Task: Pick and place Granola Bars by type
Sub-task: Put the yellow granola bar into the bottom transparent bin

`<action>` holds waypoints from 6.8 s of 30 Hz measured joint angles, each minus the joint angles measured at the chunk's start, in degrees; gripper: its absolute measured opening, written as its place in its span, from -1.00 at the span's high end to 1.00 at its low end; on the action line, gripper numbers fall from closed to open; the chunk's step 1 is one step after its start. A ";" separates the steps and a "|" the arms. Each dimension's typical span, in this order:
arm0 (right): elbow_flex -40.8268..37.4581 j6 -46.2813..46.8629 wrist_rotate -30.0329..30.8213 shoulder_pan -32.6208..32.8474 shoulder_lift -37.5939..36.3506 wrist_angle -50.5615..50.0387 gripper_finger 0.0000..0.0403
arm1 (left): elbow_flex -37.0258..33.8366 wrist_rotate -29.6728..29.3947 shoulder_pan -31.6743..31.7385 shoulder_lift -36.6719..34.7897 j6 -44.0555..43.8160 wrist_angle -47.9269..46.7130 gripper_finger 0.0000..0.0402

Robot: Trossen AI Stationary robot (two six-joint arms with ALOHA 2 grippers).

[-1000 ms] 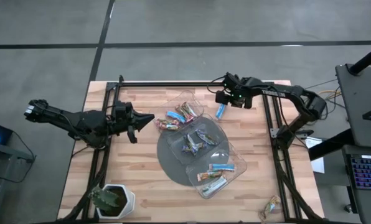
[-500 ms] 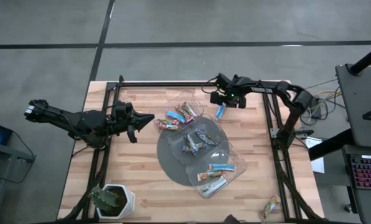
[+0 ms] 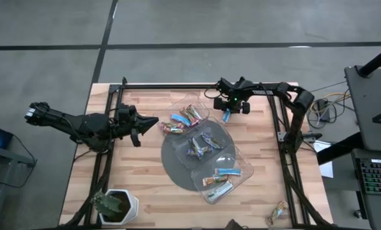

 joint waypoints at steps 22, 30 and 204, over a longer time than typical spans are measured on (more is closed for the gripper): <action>-0.09 -7.74 0.85 0.94 -15.38 -0.98 0.81 | 0.00 0.46 0.00 0.00 -0.96 -0.02 1.00; -0.09 -17.07 0.51 4.97 -30.38 -4.73 0.83 | 0.00 0.50 0.00 0.00 -0.97 -0.02 1.00; 33.21 -51.54 -3.22 86.73 -12.61 -30.05 0.09 | 8.68 19.74 -0.31 0.81 20.20 -20.24 1.00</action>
